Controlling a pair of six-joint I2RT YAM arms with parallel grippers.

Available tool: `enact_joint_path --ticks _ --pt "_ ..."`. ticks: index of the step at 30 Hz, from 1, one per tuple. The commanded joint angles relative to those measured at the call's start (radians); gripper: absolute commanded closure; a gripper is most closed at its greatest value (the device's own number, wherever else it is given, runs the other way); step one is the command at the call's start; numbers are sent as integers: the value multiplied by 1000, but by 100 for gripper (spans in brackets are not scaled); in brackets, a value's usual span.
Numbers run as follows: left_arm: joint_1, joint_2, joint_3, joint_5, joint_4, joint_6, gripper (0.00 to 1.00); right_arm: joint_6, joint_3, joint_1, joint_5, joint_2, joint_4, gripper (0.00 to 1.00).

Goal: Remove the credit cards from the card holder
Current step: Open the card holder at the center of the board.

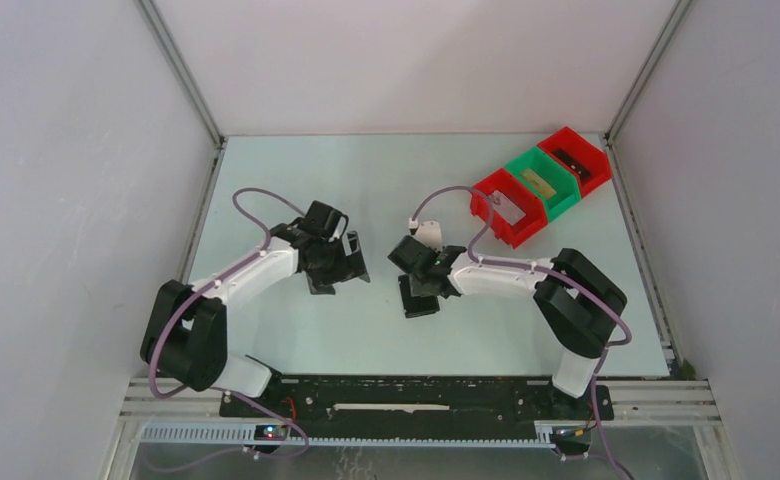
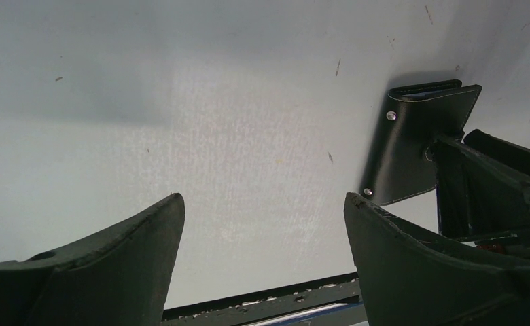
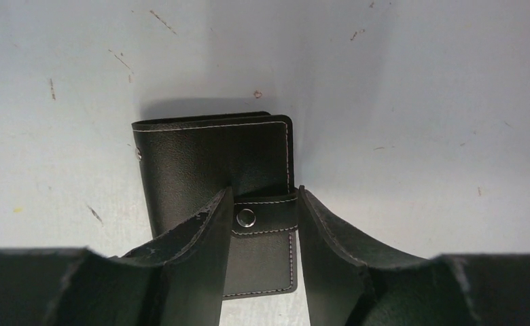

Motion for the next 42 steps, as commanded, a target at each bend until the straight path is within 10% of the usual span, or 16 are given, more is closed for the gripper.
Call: enact_joint_path --ticks 1,13,42 --pt "-10 3 29 11 19 -4 8 28 -53 -21 -61 -38 34 51" --pt "-21 15 28 11 24 -7 8 5 -59 19 -44 -80 33 37" --pt "-31 7 14 19 29 5 8 21 -58 118 -28 -126 33 40"
